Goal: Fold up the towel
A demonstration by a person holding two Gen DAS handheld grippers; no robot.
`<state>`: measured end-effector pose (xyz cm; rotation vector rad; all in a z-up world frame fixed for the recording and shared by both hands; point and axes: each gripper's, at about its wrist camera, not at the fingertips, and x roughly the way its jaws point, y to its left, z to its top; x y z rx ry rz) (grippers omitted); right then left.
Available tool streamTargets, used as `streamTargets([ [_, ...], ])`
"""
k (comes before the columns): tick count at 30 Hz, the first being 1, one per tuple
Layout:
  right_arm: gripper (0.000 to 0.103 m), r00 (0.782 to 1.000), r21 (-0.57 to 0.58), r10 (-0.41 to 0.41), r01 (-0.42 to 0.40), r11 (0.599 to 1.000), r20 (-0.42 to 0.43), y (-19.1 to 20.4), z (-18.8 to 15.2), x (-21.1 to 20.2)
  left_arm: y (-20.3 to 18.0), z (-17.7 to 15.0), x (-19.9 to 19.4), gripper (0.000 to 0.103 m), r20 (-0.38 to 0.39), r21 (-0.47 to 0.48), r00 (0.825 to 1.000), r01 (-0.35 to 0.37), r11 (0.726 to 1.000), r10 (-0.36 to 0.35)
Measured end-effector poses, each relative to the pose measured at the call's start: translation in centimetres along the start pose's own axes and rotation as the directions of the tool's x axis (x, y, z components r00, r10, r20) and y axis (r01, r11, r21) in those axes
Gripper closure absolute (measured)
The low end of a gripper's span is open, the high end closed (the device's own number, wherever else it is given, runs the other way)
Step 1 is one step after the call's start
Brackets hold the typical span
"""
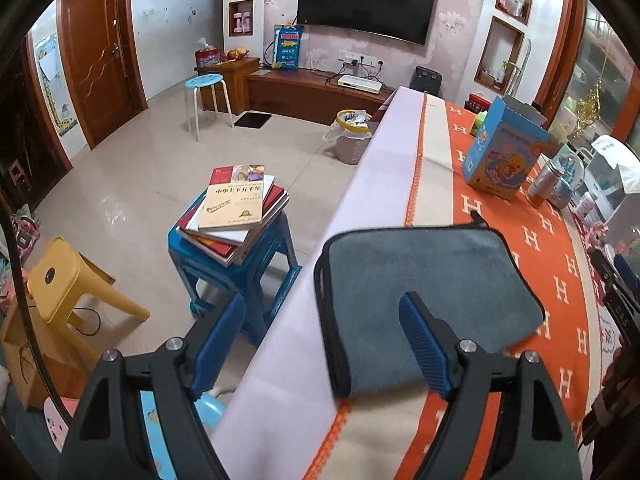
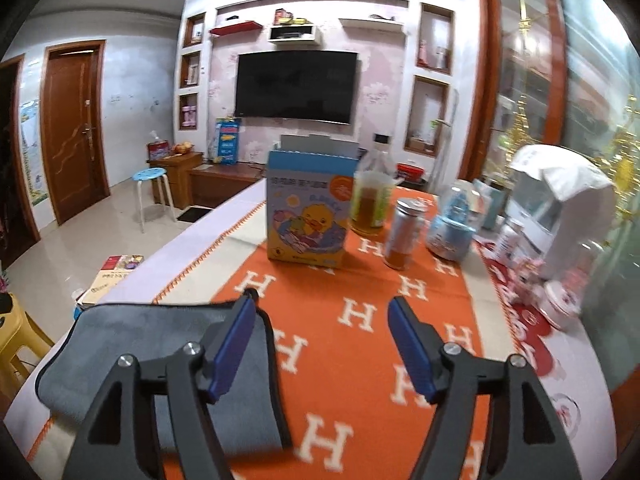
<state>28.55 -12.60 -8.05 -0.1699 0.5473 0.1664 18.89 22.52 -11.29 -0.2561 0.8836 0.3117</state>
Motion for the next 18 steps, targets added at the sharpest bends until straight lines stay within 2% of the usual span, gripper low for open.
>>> streamTargets([
  [8, 0.026, 0.997, 0.066, -0.078, 0.079, 0.995, -0.026, -0.5, -3.2, -8.3, 0.5, -3.4, -4.3, 0.023, 0.026, 0.090, 0.999, 0.021, 0.996, -0.023],
  [13, 0.025, 0.991, 0.140, -0.119, 0.127, 0.982, -0.063, -1.1, -5.8, -13.1, -0.5, -5.2, -6.9, 0.021, 0.041, 0.150, 0.998, 0.051, 0.987, -0.057],
  [18, 0.025, 0.980, 0.177, -0.172, 0.187, 0.966, -0.098, -2.0, -8.1, -16.6, -1.8, -6.6, -9.0, 0.020, 0.028, 0.197, 0.992, 0.112, 0.974, -0.120],
])
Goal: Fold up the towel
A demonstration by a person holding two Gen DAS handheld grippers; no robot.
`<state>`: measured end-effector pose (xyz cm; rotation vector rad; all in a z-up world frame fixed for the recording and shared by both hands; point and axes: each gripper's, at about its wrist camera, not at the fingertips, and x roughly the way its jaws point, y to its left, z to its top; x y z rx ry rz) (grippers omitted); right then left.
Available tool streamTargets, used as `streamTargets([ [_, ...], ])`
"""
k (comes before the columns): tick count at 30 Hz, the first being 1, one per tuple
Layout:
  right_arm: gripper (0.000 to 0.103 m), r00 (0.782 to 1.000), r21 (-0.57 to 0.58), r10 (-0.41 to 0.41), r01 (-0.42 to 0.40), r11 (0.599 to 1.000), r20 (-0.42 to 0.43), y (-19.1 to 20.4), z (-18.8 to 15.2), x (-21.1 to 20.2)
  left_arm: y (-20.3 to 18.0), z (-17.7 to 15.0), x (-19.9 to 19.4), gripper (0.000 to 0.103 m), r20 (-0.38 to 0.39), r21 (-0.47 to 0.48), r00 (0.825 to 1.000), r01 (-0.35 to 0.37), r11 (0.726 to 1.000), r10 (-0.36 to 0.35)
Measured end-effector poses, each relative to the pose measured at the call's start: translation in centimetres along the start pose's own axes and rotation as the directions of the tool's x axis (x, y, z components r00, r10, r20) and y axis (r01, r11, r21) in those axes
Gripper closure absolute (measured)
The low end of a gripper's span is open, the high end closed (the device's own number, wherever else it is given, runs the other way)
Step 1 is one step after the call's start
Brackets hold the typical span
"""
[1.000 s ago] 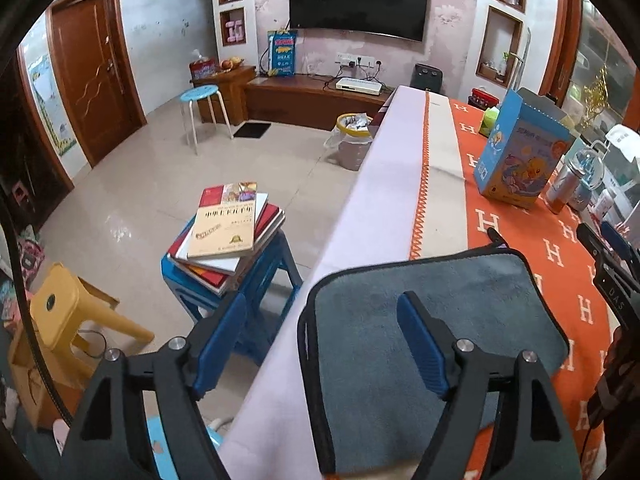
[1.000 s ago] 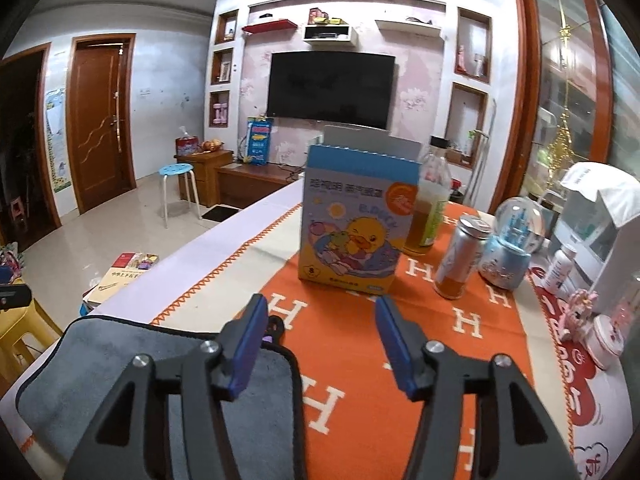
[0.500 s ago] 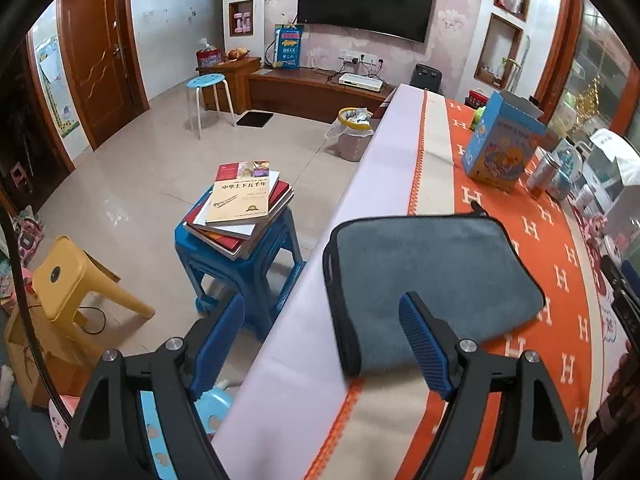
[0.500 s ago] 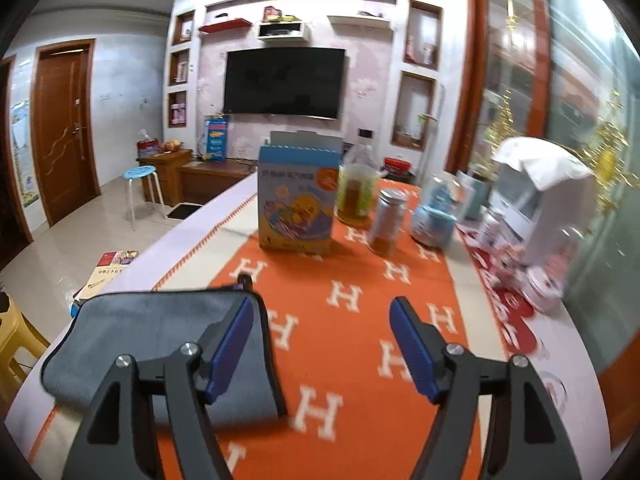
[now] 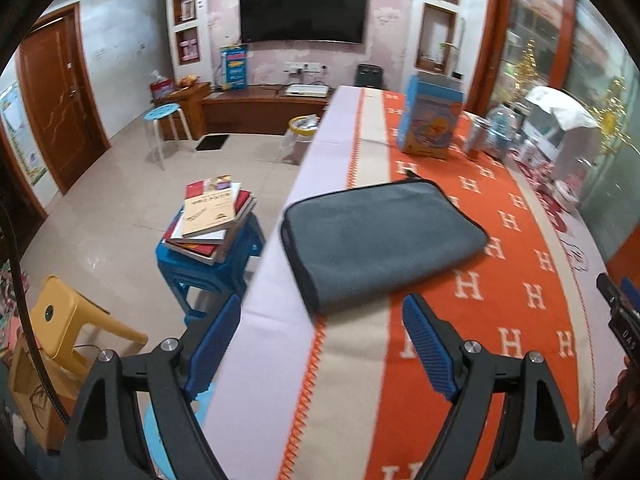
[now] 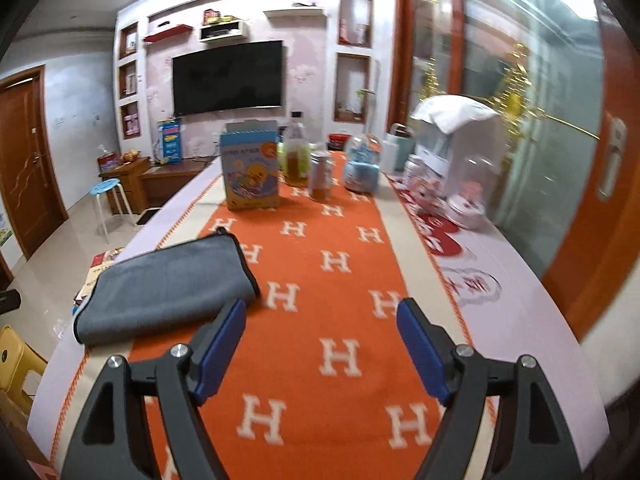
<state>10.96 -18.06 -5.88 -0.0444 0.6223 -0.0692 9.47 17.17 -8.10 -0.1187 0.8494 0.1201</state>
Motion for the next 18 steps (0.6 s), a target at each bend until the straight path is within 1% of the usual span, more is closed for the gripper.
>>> streamTargets([
  [3, 0.025, 0.999, 0.035, -0.032, 0.032, 0.999, -0.012, -1.5, -1.3, -1.8, -1.3, -0.4, -0.9, 0.020, -0.005, 0.030, 0.999, 0.041, 0.999, -0.041],
  [6, 0.025, 0.998, 0.074, -0.057, 0.059, 0.996, -0.026, -2.9, -2.4, -3.3, -2.8, -0.6, -1.9, 0.019, -0.015, 0.066, 0.998, 0.056, 0.996, -0.055],
  [10, 0.025, 0.995, 0.099, -0.087, 0.092, 0.991, -0.049, -4.8, -3.5, -5.3, -4.6, -0.6, -3.5, 0.018, 0.001, 0.100, 0.997, 0.078, 0.992, -0.078],
  [11, 0.025, 0.995, 0.103, -0.089, 0.095, 0.990, -0.054, -5.1, -3.7, -5.8, -5.0, -0.6, -3.9, 0.016, 0.002, 0.104, 0.996, 0.084, 0.991, -0.084],
  [12, 0.025, 0.994, 0.106, -0.092, 0.098, 0.990, -0.058, -5.6, -3.9, -6.4, -5.4, -0.5, -4.5, 0.012, 0.004, 0.109, 0.996, 0.090, 0.990, -0.091],
  [16, 0.025, 0.994, 0.112, -0.082, 0.090, 0.990, -0.078, -6.8, -4.1, -8.3, -7.3, -0.3, -6.4, 0.012, 0.006, 0.123, 0.995, 0.095, 0.988, -0.096],
  [18, 0.025, 0.994, 0.121, -0.063, 0.074, 0.990, -0.090, -7.4, -4.0, -9.0, -8.4, -0.1, -7.4, 0.012, 0.000, 0.128, 0.994, 0.109, 0.986, -0.109],
])
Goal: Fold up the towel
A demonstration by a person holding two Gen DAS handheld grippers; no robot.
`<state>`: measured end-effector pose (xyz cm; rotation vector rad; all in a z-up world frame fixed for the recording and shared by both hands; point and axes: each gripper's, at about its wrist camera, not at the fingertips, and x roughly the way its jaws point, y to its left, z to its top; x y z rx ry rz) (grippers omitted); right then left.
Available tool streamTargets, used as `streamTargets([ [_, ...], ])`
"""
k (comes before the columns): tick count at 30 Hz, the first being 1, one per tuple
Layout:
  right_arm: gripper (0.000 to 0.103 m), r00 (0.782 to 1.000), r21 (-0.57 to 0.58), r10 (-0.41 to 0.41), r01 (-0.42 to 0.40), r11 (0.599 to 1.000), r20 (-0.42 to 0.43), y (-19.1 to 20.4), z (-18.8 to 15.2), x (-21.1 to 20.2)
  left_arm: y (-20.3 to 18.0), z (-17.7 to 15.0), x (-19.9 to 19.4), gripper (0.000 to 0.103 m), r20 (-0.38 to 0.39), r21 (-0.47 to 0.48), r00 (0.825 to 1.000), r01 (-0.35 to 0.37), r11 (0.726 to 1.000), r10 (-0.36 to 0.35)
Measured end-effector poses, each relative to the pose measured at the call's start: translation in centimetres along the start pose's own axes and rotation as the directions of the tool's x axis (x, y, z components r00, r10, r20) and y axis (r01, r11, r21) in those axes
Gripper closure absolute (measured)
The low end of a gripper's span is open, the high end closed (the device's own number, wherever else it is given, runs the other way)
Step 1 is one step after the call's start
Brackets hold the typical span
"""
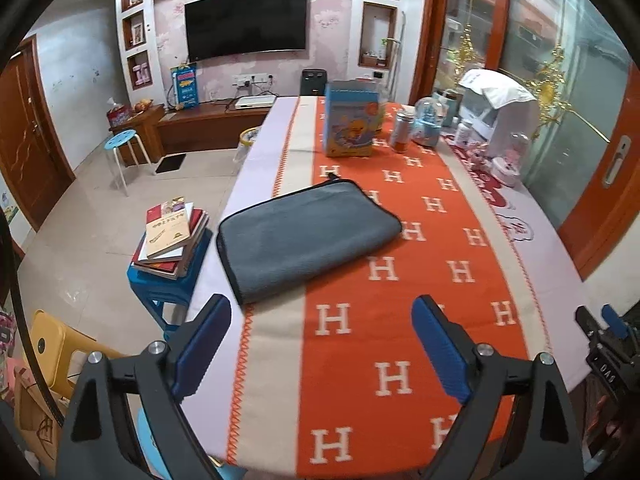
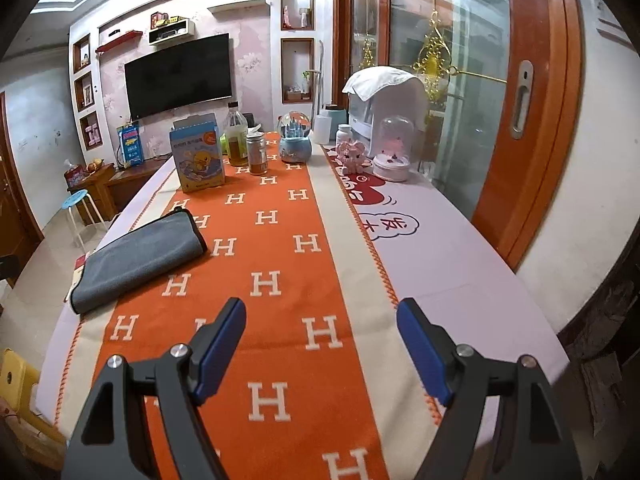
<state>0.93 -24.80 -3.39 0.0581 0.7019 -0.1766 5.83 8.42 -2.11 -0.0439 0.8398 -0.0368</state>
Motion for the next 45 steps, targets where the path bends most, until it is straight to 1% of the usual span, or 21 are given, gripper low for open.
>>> streamTargets([
  [2, 0.024, 0.999, 0.004, 0.018, -0.018, 1.000, -0.034, -0.4, 0.2, -0.5, -1.1, 0.1, -1.1, 0.012, -0.002, 0.003, 1.000, 0.014, 1.000, -0.014],
  [3, 0.024, 0.998, 0.004, 0.012, -0.012, 1.000, -0.054, -0.6, 0.5, -0.7, -1.6, 0.2, -1.5, 0.010, -0.001, 0.007, 1.000, 0.024, 1.000, -0.024],
  [4, 0.022, 0.998, -0.006, 0.000, 0.000, 1.000, -0.062, -0.5, 0.8, -1.1, -2.3, 0.3, -1.9, 0.006, -0.002, 0.013, 1.000, 0.028, 1.000, -0.028],
  [5, 0.020, 0.998, -0.021, 0.001, -0.002, 1.000, -0.064, -0.3, 1.2, -1.5, -3.0, 0.3, -2.4, 0.004, -0.003, 0.018, 1.000, 0.027, 0.999, -0.027],
  [8, 0.013, 0.996, -0.022, 0.047, -0.049, 0.999, -0.076, -0.1, 2.1, -2.5, -4.9, 0.3, -3.8, 0.003, 0.018, 0.030, 0.999, 0.026, 0.999, -0.026],
  [12, 0.012, 0.988, -0.025, 0.116, -0.119, 0.993, -0.104, 0.1, 3.4, -3.7, -7.0, 0.1, -5.4, 0.002, 0.039, 0.070, 0.999, 0.015, 0.997, -0.018],
  [15, 0.012, 0.978, -0.012, 0.160, -0.163, 0.987, -0.136, 0.2, 4.0, -4.4, -8.1, -0.2, -6.5, 0.002, 0.051, 0.079, 0.999, 0.008, 0.997, -0.012],
  [18, 0.012, 0.965, 0.010, 0.201, -0.202, 0.979, -0.170, 0.4, 4.3, -5.2, -8.5, -0.7, -7.7, 0.002, 0.073, 0.064, 0.997, -0.003, 0.998, -0.001],
  [23, 0.012, 0.957, -0.017, 0.218, -0.225, 0.974, -0.191, 1.3, 3.9, -7.0, -8.1, -1.2, -8.5, 0.001, 0.087, 0.011, 0.995, -0.047, 0.999, 0.046],
  [26, 0.012, 0.955, -0.030, 0.212, -0.223, 0.974, -0.206, 1.7, 3.3, -7.6, -7.6, -1.5, -8.4, 0.001, 0.074, -0.020, 0.995, -0.061, 0.998, 0.063],
  [30, 0.012, 0.963, -0.033, 0.200, -0.209, 0.977, -0.183, 2.1, 2.7, -8.3, -7.1, -2.0, -8.0, 0.001, 0.057, -0.045, 0.995, -0.074, 0.996, 0.077],
  [32, 0.012, 0.964, -0.019, 0.204, -0.210, 0.978, -0.172, 2.1, 2.4, -8.6, -7.1, -2.2, -7.9, 0.001, 0.061, -0.047, 0.995, -0.081, 0.996, 0.083],
  [34, 0.011, 0.966, -0.004, 0.200, -0.203, 0.979, -0.163, 2.0, 2.1, -8.6, -7.3, -2.3, -7.9, 0.001, 0.072, -0.036, 0.994, -0.081, 0.996, 0.083],
  [38, 0.004, 0.965, 0.020, 0.195, -0.195, 0.981, -0.173, 2.1, 1.3, -8.2, -8.1, -2.6, -7.6, 0.001, 0.095, 0.010, 0.992, -0.086, 0.996, 0.084],
  [40, 0.002, 0.965, 0.032, 0.194, -0.191, 0.981, -0.177, 2.0, 1.2, -8.0, -8.4, -2.5, -7.5, 0.001, 0.102, 0.025, 0.992, -0.080, 0.996, 0.078],
  [45, 0.000, 0.967, 0.056, 0.180, -0.173, 0.983, -0.178, 1.9, 1.2, -7.5, -8.9, -2.1, -7.4, 0.001, 0.125, 0.062, 0.990, -0.078, 0.995, 0.070],
])
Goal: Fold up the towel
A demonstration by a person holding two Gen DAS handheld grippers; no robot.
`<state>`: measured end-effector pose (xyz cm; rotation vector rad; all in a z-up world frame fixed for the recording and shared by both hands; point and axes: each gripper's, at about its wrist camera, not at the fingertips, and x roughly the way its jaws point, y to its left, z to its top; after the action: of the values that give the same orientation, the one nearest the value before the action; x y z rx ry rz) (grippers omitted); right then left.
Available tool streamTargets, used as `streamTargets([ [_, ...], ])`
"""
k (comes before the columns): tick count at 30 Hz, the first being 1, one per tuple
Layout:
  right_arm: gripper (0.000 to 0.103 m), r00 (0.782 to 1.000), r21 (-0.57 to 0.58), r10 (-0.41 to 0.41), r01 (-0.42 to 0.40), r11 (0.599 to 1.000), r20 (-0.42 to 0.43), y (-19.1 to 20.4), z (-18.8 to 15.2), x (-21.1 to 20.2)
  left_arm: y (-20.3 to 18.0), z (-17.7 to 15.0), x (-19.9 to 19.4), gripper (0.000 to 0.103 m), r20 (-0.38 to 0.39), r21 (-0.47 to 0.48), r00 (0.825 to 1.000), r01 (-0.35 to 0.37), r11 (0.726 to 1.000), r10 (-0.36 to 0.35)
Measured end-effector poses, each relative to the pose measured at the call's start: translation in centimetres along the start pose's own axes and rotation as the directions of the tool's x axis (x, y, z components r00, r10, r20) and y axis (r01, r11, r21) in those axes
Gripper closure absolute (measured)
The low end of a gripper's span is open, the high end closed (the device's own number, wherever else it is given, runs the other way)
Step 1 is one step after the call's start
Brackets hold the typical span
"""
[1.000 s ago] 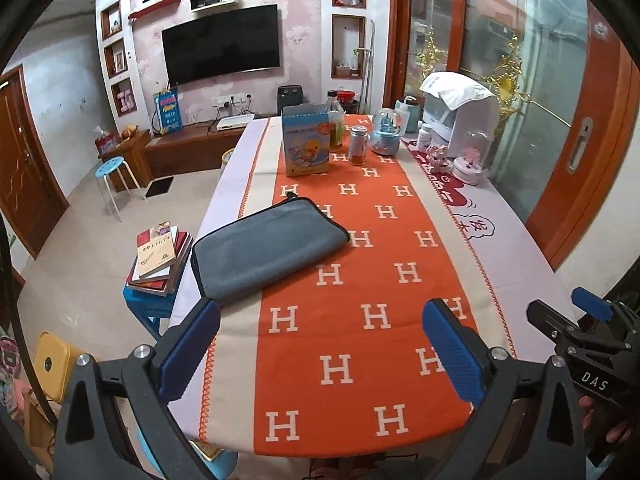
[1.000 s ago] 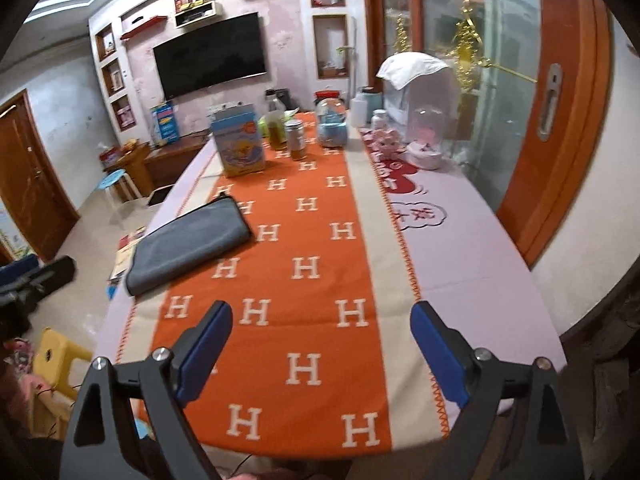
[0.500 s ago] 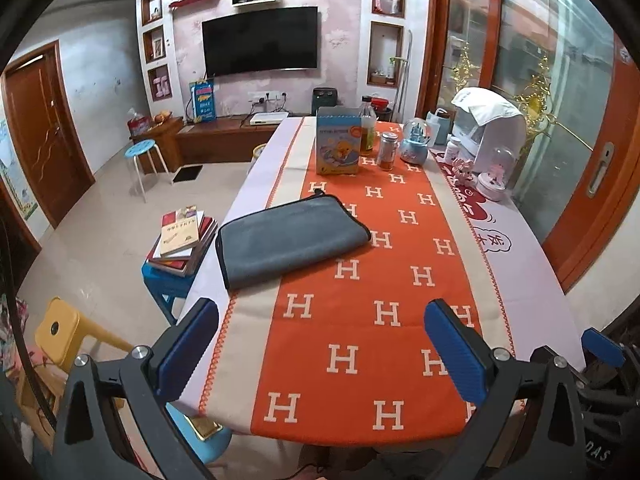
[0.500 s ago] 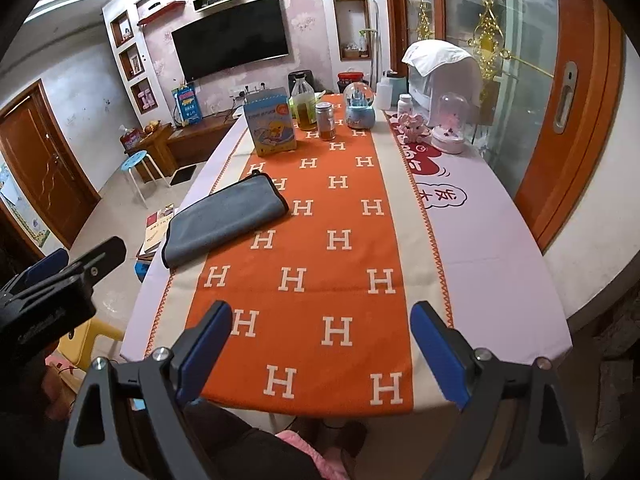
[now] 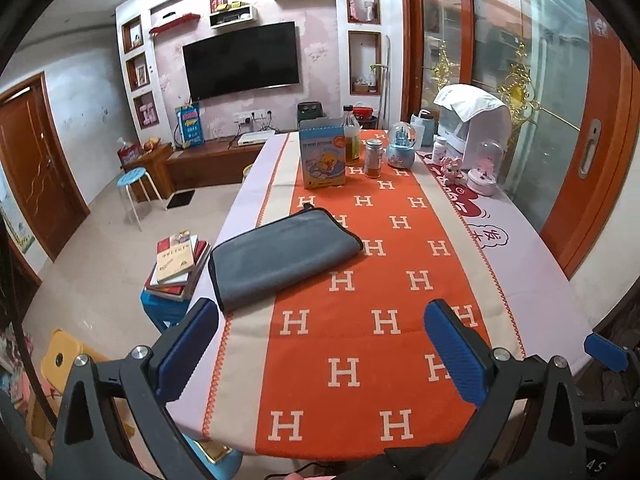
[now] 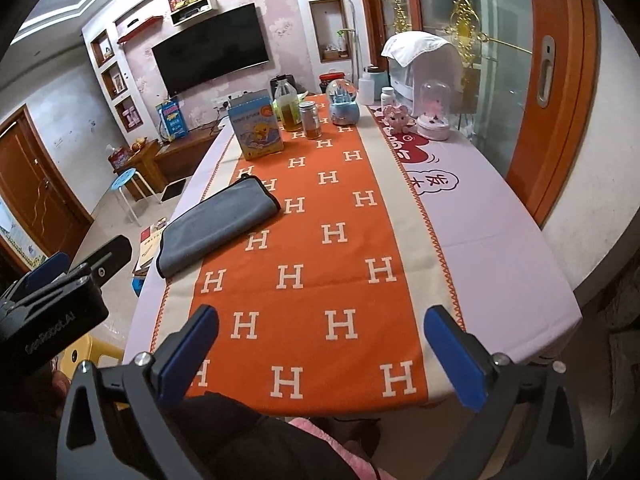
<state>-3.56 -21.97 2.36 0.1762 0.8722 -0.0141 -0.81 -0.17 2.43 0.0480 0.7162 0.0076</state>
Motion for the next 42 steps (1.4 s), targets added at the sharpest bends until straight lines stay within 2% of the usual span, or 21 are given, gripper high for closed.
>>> streamTargets([
  [18, 0.000, 1.000, -0.048, 0.003, -0.004, 0.999, -0.024, 1.5, 1.0, 1.5, 0.2, 1.0, 1.2, 0.001, -0.010, -0.005, 1.000, -0.001, 1.000, 0.001],
  [22, 0.000, 1.000, -0.086, -0.007, 0.007, 0.996, -0.003, 2.1, 1.0, 1.3, 0.2, 1.0, 1.9, 0.001, -0.023, -0.007, 1.000, 0.002, 1.000, -0.002],
  [42, 0.000, 0.999, -0.090, 0.012, -0.015, 0.996, -0.035, 2.1, 0.9, 2.1, 0.2, 0.2, 2.4, 0.001, -0.051, -0.008, 0.999, -0.010, 1.000, 0.010],
])
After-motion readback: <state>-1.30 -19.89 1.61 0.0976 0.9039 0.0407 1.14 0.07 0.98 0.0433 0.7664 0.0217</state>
